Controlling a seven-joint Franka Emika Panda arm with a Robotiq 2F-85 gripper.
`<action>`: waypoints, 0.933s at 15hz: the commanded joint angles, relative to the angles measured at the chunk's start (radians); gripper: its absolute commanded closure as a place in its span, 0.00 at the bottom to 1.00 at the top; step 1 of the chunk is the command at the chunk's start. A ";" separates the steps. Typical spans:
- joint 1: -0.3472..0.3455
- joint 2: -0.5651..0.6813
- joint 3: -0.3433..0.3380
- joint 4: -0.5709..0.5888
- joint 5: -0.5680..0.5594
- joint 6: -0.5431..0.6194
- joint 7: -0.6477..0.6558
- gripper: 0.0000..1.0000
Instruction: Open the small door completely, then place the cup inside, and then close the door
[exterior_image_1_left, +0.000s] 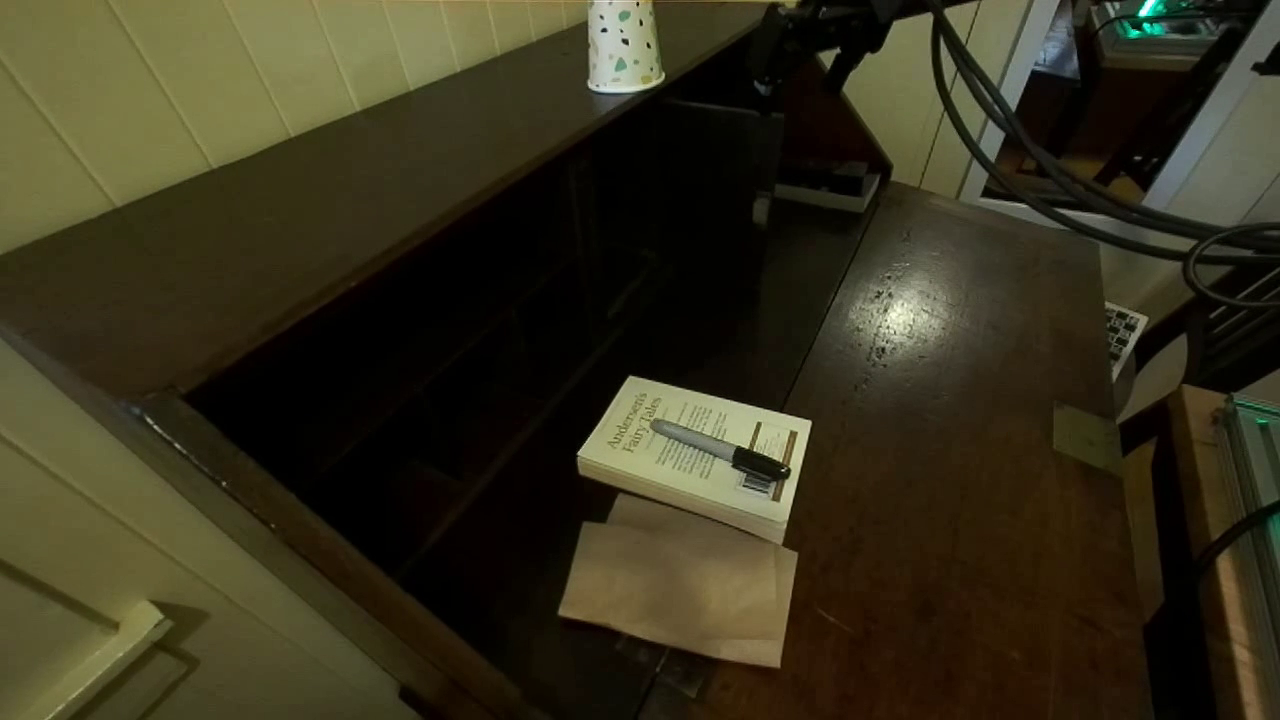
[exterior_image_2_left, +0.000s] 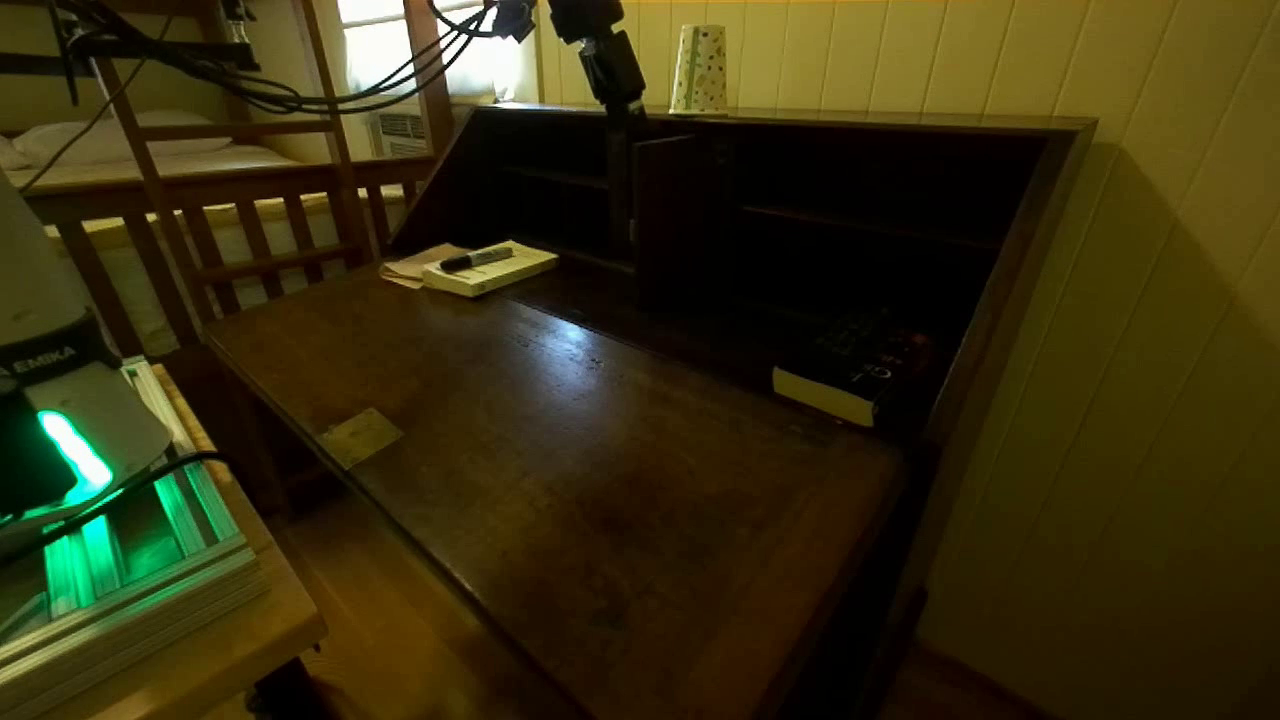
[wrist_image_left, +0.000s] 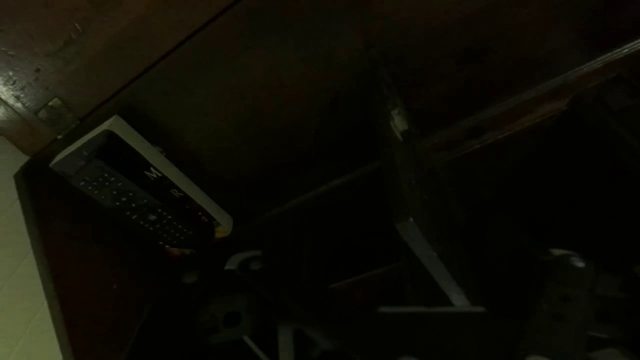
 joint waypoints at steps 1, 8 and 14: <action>-0.018 0.022 -0.004 -0.004 -0.020 0.032 0.066 0.00; -0.034 0.053 -0.037 0.010 -0.027 0.026 0.114 0.00; -0.049 0.049 -0.063 0.029 -0.064 0.011 0.171 0.00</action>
